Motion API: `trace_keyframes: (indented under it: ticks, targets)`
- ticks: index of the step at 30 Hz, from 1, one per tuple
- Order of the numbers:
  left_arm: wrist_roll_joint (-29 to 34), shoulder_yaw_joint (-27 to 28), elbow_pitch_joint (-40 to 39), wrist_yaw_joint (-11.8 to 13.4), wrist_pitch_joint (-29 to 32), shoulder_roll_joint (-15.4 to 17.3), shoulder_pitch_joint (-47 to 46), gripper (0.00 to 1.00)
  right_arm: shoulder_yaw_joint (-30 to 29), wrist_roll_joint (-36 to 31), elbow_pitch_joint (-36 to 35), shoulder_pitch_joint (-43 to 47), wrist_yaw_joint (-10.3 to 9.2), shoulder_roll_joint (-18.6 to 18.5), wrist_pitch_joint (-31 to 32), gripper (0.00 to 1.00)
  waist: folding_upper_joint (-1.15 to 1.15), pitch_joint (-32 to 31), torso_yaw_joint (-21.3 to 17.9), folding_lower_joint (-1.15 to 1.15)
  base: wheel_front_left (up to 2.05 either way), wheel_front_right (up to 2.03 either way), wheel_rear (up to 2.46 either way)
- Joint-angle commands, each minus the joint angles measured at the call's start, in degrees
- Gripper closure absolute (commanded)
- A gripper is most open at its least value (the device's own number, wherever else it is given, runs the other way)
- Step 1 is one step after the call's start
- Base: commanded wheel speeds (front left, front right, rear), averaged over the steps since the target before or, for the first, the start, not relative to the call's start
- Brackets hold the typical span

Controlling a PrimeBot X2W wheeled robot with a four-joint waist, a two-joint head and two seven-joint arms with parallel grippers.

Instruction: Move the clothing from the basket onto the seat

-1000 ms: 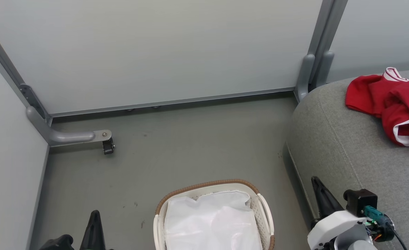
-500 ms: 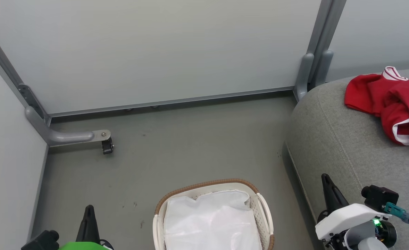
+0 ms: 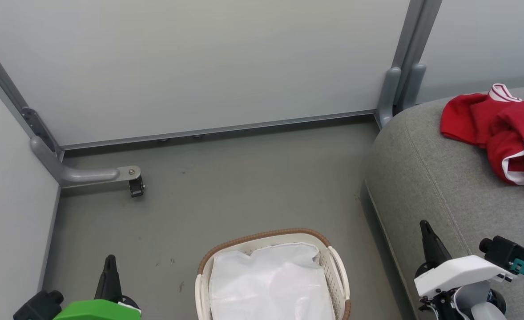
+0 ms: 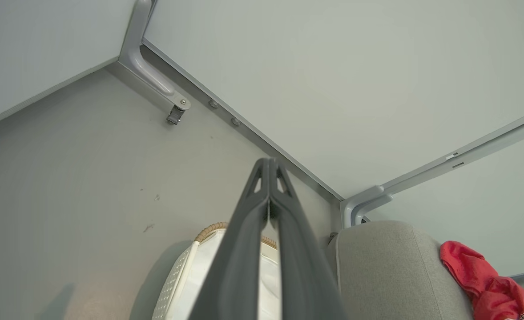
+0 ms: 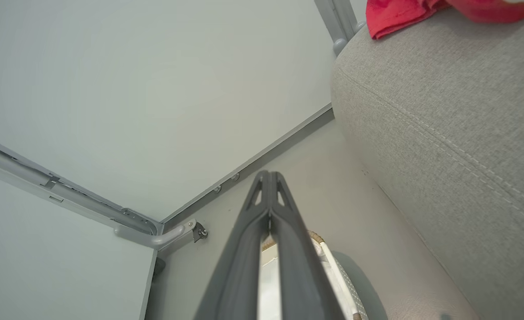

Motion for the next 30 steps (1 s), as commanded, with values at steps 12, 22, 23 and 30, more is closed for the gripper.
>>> trace_keyframes:
  ticks: [12,22,23,30]
  targets:
    - [-8.9,1.4,-1.3,-0.9,2.6,0.2,-3.1,1.0,-1.6,10.4,-1.9,-1.1,-0.03,-0.3,2.6,1.0,0.0,0.1,-0.2,0.0,0.0,0.0,0.0]
    - [-14.8,2.2,-1.6,-1.2,4.3,0.2,-4.1,1.0,-2.5,17.1,-2.5,-1.2,-0.04,-0.4,4.3,1.0,0.0,0.2,-0.3,0.0,0.0,0.0,0.0]
    - [-15.3,2.3,-1.6,-1.2,4.5,0.2,-4.2,1.0,-2.6,17.8,-2.6,-1.2,-0.04,-0.4,4.5,1.0,0.0,0.2,-0.3,0.0,0.0,0.0,0.0]
    - [-19.0,2.7,-1.7,-1.5,5.7,0.2,-4.8,1.0,-3.2,22.0,-3.0,-1.2,-0.04,-0.4,5.6,1.0,0.0,0.3,-0.4,0.0,0.0,0.0,0.0]
